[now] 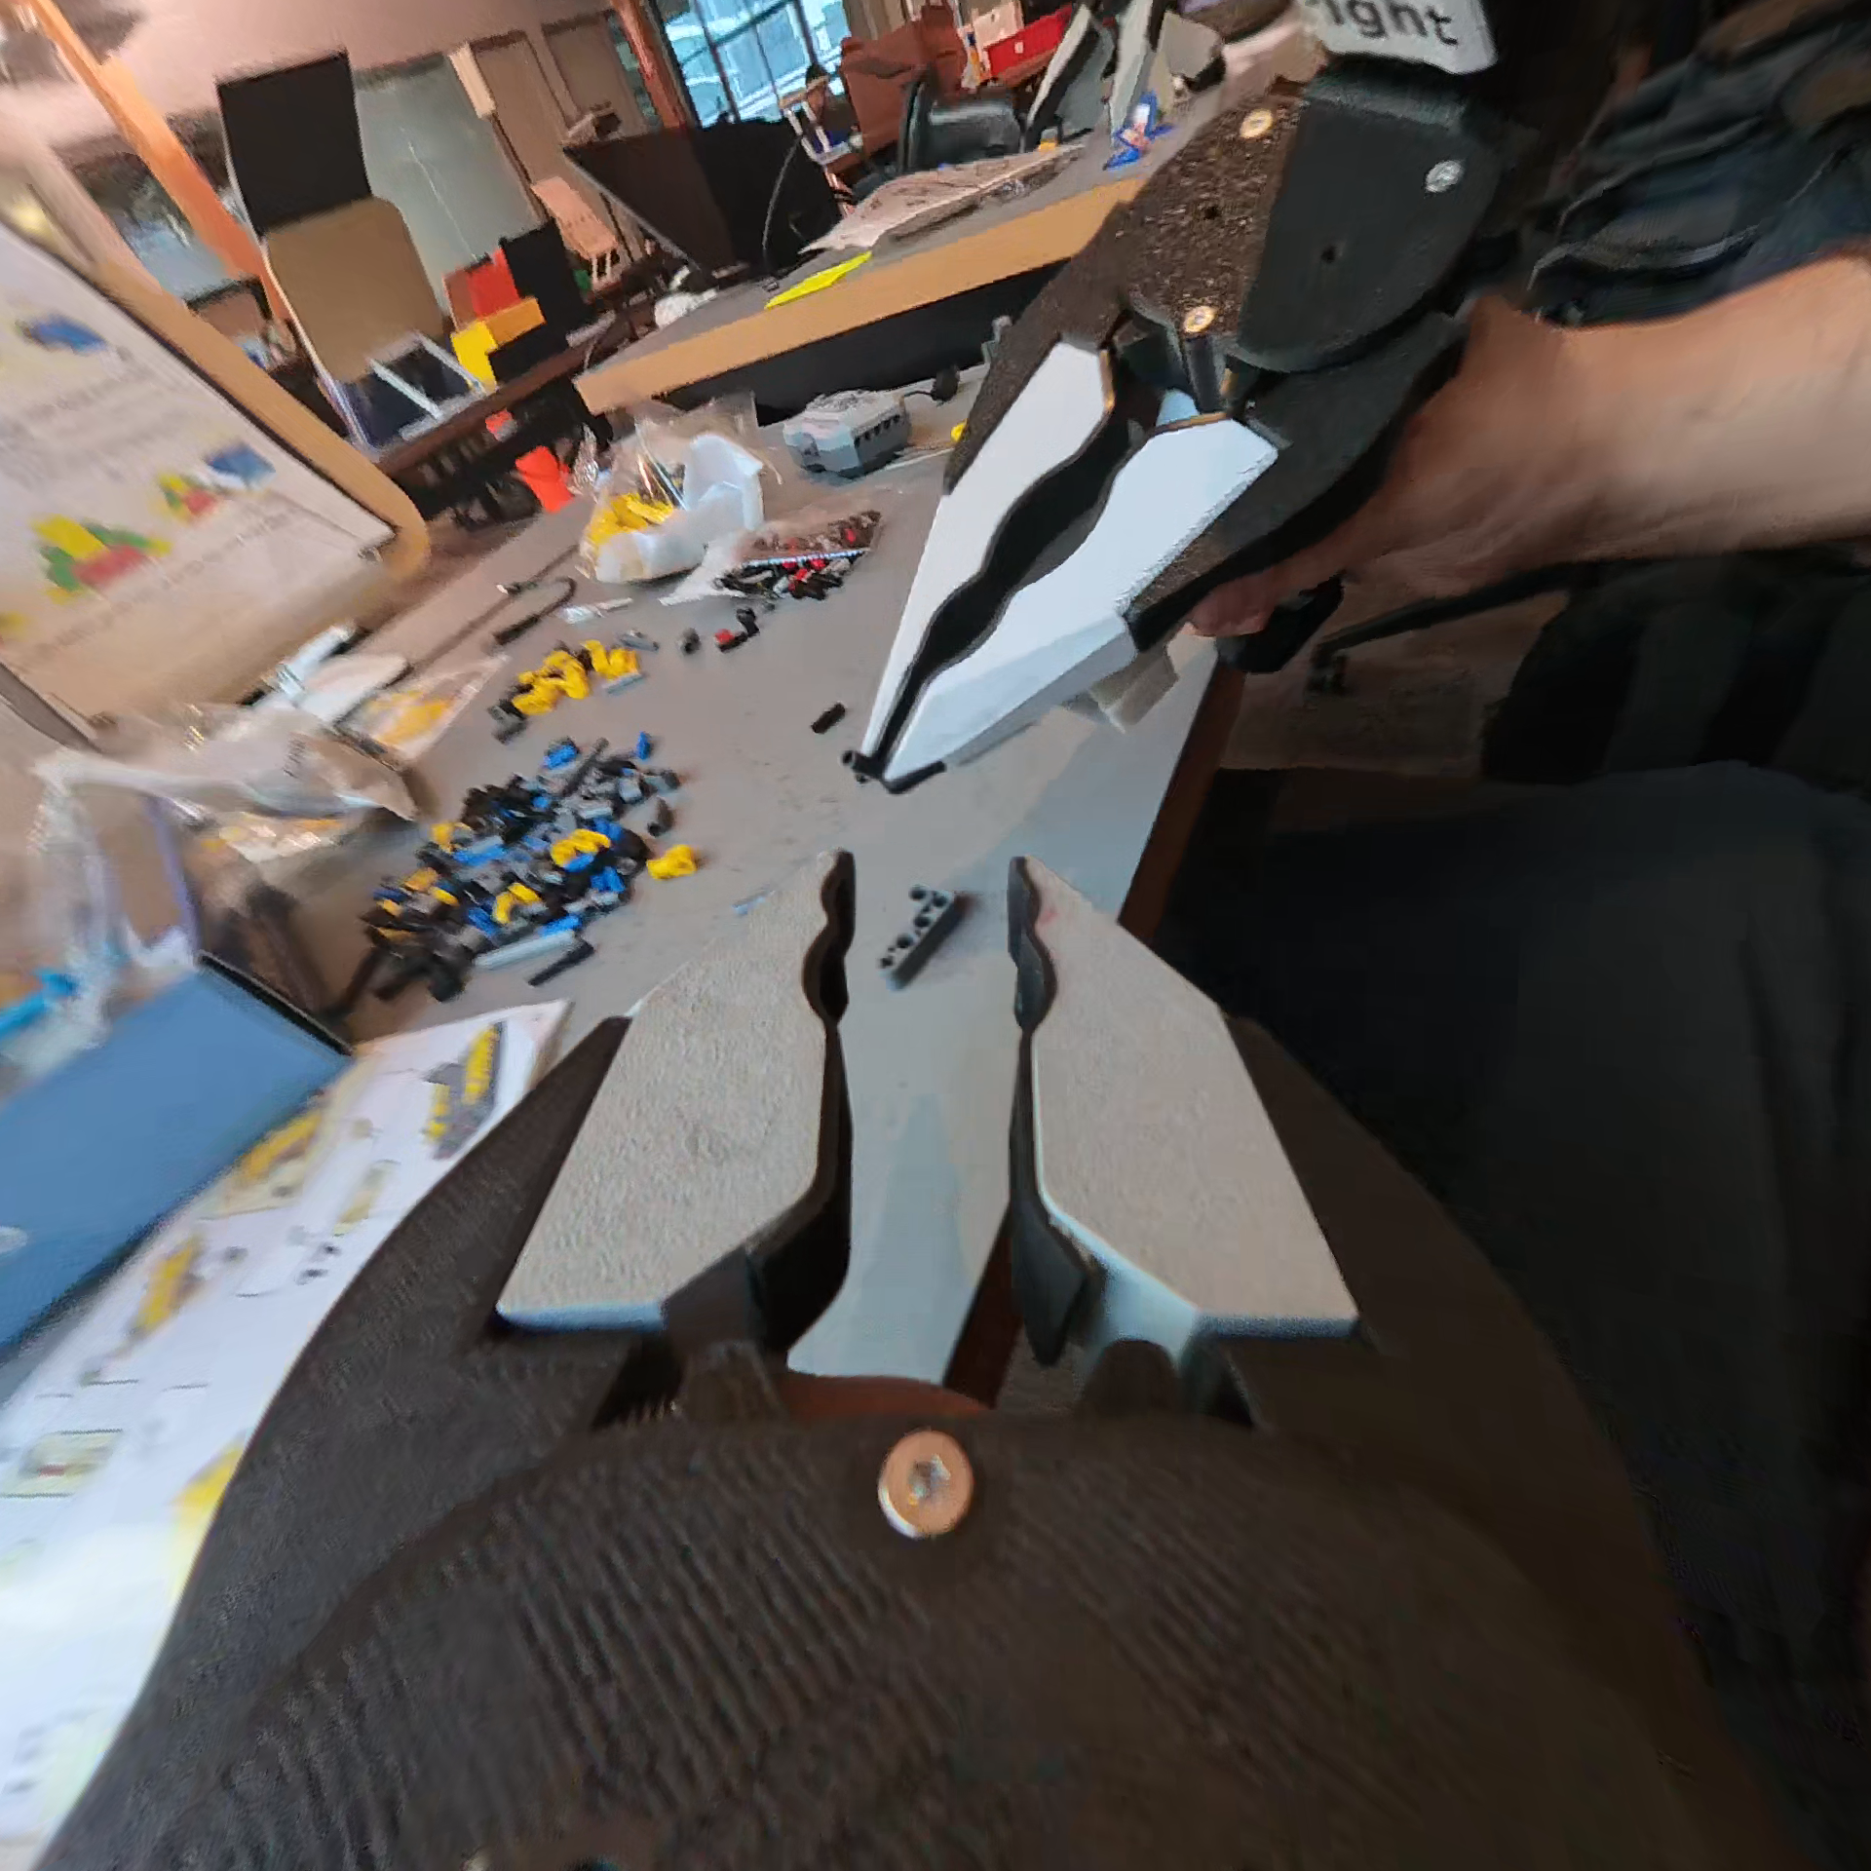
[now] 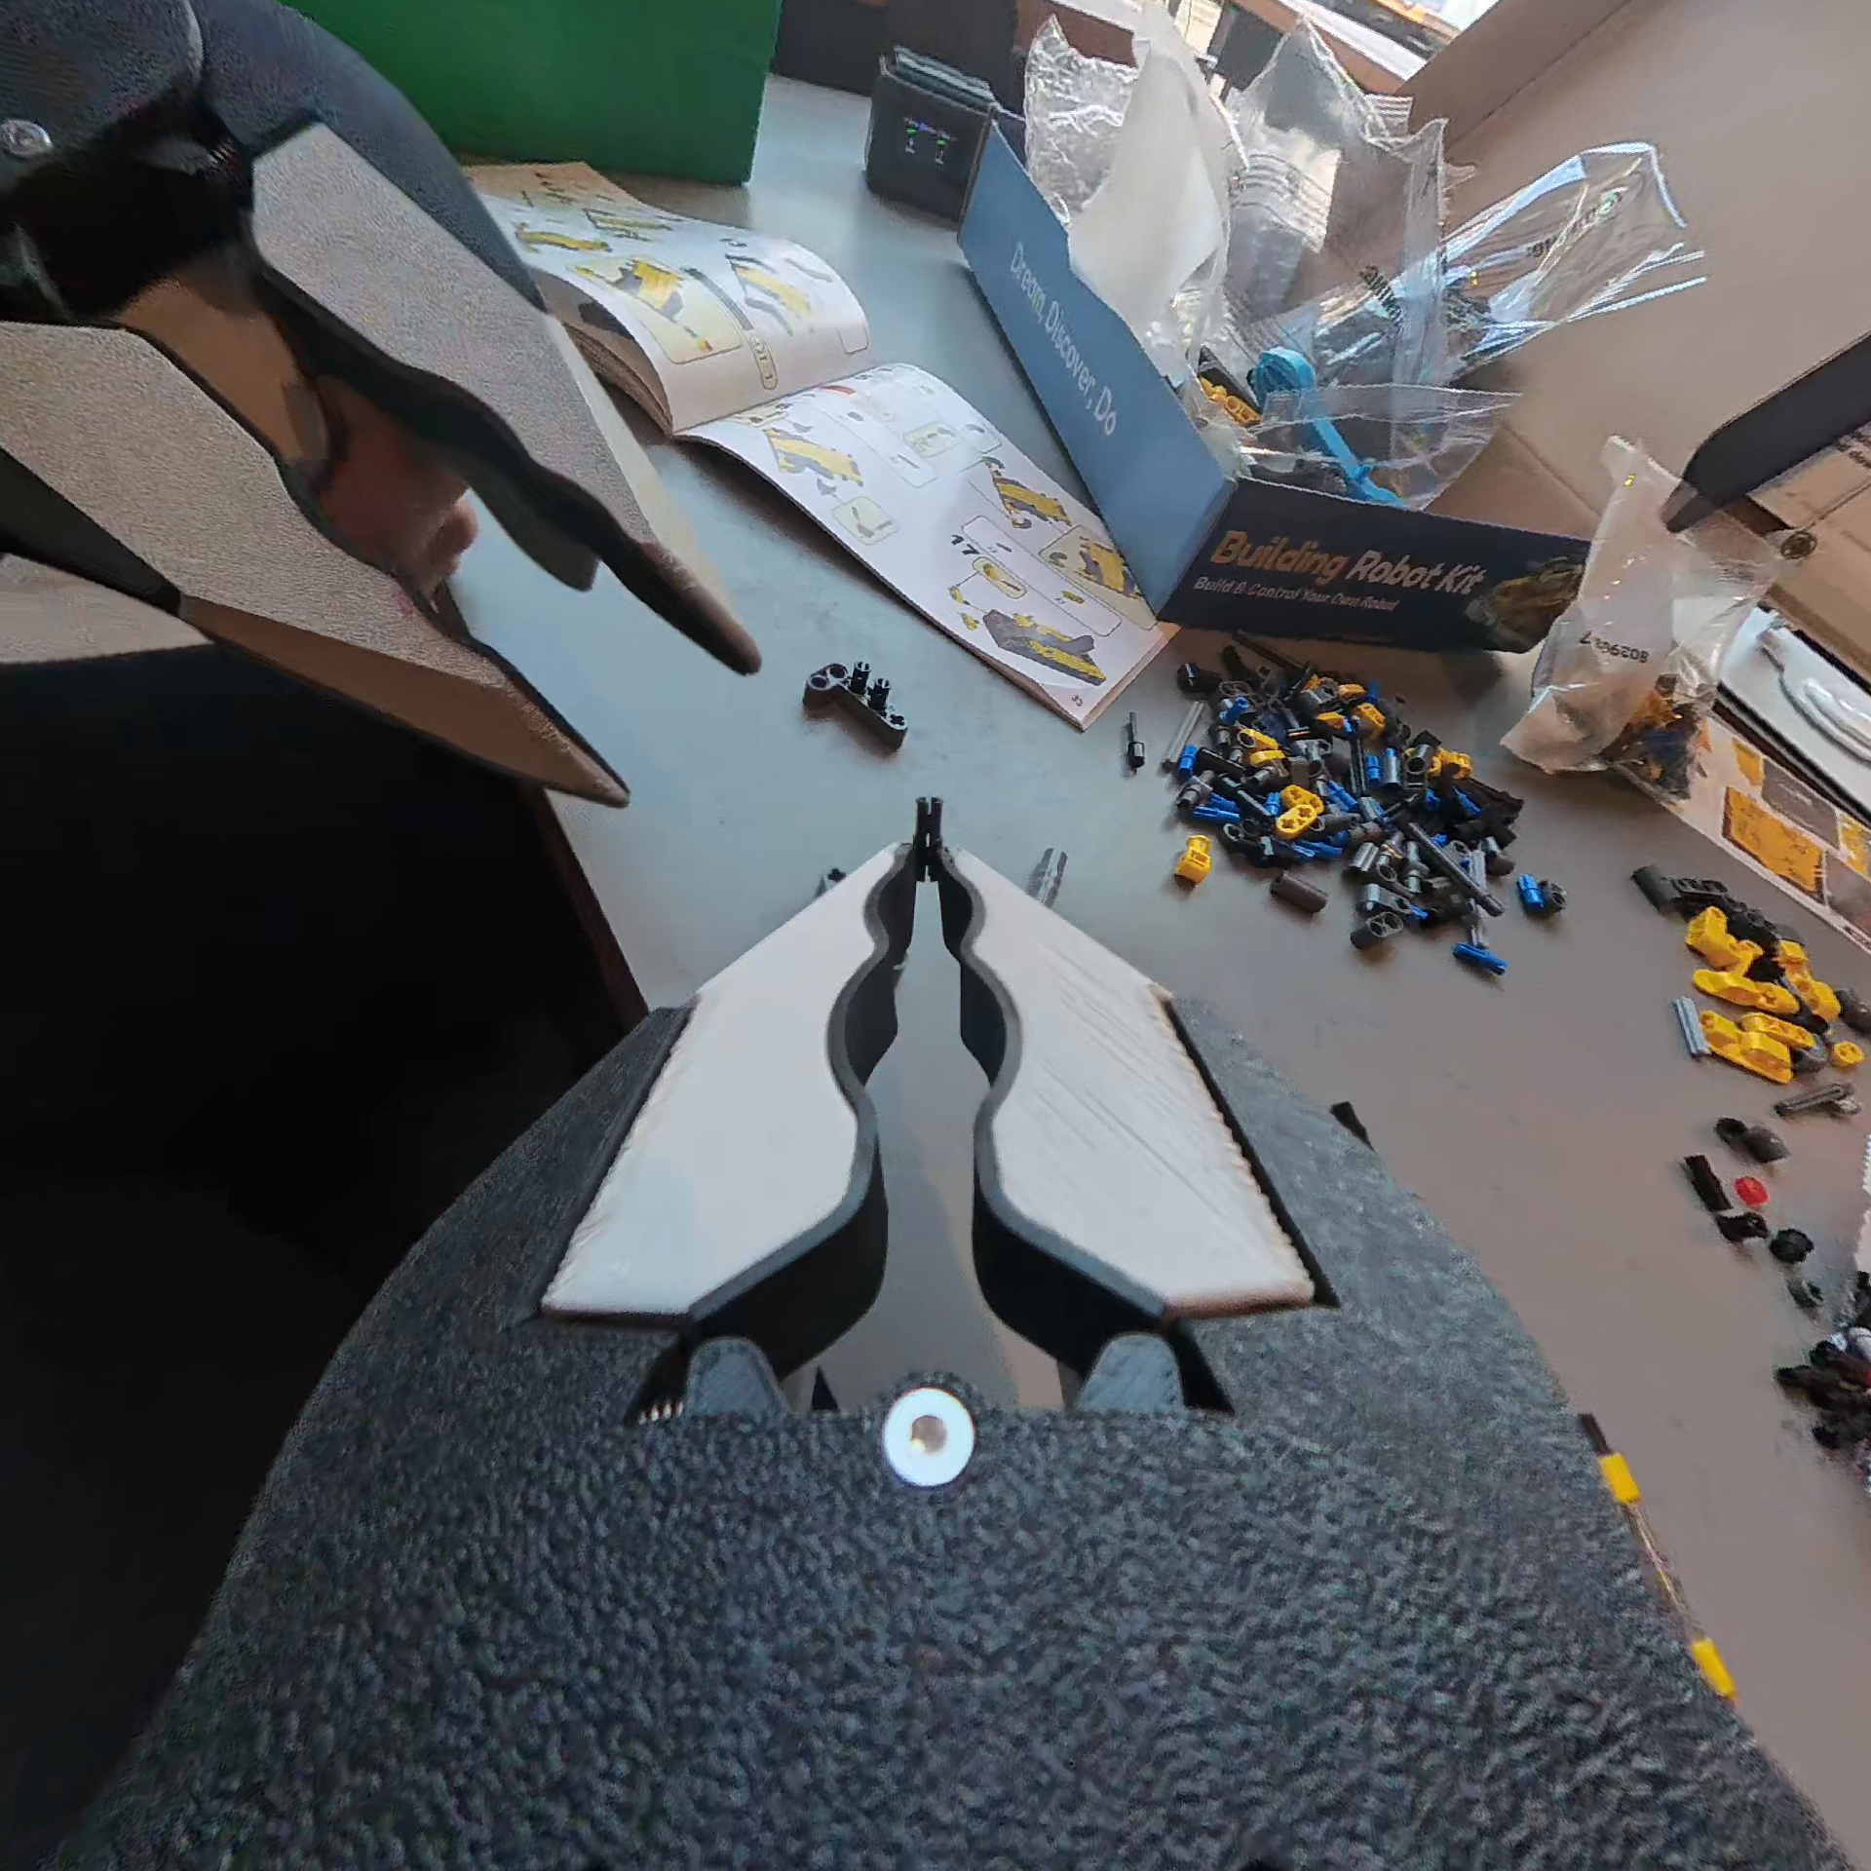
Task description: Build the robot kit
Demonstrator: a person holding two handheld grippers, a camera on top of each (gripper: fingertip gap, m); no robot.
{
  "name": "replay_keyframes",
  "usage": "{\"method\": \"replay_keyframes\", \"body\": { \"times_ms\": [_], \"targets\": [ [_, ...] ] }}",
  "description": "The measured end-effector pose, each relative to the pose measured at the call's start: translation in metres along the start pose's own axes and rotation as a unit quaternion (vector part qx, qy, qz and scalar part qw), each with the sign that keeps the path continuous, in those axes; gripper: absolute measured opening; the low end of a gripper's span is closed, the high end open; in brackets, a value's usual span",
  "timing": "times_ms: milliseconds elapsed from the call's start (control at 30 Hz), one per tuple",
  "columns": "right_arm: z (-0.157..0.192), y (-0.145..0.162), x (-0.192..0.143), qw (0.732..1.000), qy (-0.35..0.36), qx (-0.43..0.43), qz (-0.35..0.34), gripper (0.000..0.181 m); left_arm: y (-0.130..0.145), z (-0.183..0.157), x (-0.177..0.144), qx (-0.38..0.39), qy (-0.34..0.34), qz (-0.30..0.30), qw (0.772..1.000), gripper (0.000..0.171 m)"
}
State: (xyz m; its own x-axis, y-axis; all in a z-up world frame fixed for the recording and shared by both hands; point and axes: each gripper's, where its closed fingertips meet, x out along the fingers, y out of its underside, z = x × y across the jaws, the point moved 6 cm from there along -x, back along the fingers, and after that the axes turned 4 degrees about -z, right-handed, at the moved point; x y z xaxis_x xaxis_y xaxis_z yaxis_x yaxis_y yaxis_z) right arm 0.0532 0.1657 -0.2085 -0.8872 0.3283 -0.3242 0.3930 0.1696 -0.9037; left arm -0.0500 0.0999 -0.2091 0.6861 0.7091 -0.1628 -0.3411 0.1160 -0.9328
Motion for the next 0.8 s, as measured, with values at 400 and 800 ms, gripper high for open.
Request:
{"method": "replay_keyframes", "body": {
  "times_ms": [400, 800],
  "targets": [
    [0.023, -0.010, 0.001, 0.983, -0.140, 0.117, -0.011, 0.003, 0.012, 0.025, -0.014, 0.110, -0.005, 0.089, 0.990, 0.023],
    [0.048, 0.007, 0.013, 0.950, -0.232, 0.190, 0.088, 0.003, 0.024, -0.009, -0.009, 0.174, 0.093, 0.129, 0.972, 0.021]
  ]
}}
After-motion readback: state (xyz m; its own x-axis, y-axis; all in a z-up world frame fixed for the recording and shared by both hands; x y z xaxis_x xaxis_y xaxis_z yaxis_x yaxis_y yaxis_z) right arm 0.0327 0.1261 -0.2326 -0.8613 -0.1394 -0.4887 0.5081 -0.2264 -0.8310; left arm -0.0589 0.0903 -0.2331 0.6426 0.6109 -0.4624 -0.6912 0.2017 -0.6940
